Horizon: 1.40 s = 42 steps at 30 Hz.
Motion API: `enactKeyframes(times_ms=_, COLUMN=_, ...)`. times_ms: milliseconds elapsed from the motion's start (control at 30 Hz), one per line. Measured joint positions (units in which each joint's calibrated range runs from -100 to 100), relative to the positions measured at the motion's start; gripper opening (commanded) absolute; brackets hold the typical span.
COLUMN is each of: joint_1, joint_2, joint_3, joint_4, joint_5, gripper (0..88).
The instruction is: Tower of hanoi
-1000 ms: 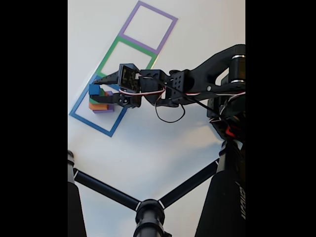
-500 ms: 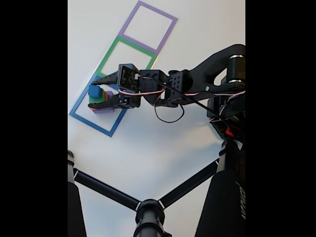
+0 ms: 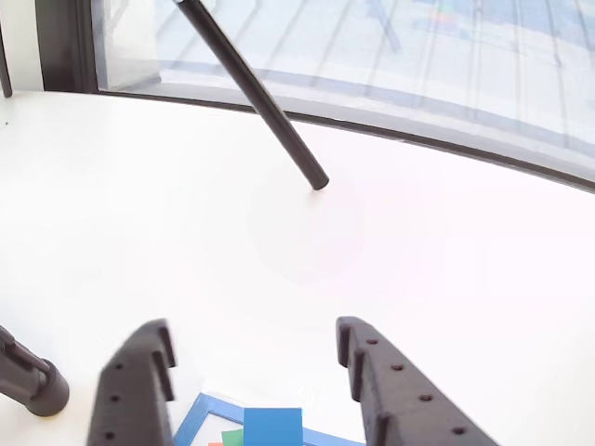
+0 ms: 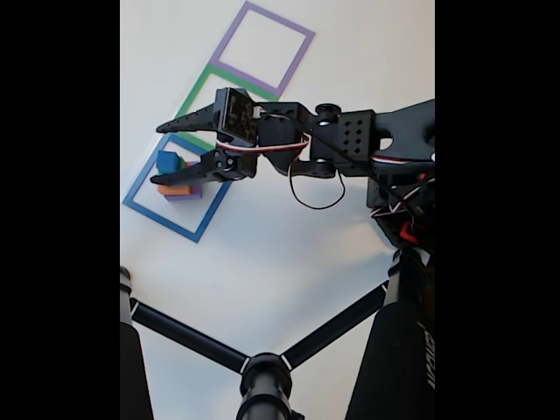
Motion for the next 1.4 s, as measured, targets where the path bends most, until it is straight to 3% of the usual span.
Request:
enactKeyframes(times_ms=167, joint_1=2.81, joint_2=-10.30, joint_3=-3.45, joint_4=12.74, joint_5=-3.24, gripper=0.3)
enactKeyframes(times_ms=333, joint_1=7.49, joint_2=-16.55, joint_3=-9.65, joint_4=28.30, joint_5=-3.42, gripper=0.3)
enactKeyframes(times_ms=600, joint_1=10.18, joint_2=-19.16, joint_3=-31.61, joint_4=56.67, joint_5=-5.40, gripper=0.3)
enactKeyframes(times_ms=667, joint_1=10.88, joint_2=-19.42, joint_3=-36.83, joint_4=61.91, joint_5=-8.45, gripper=0.4)
enactKeyframes(times_ms=833, joint_1=11.12, joint_2=-19.50, joint_3=-44.27, joint_4=68.60, joint_5=-12.77, gripper=0.7)
enactKeyframes(times_ms=1100, joint_1=16.73, joint_2=-21.27, joint_3=-45.42, joint_4=69.33, joint_5=-18.88, gripper=0.8)
enactKeyframes(times_ms=1400, joint_1=17.91, joint_2=-24.23, joint_3=-43.29, joint_4=60.86, joint_5=-47.12, gripper=0.3)
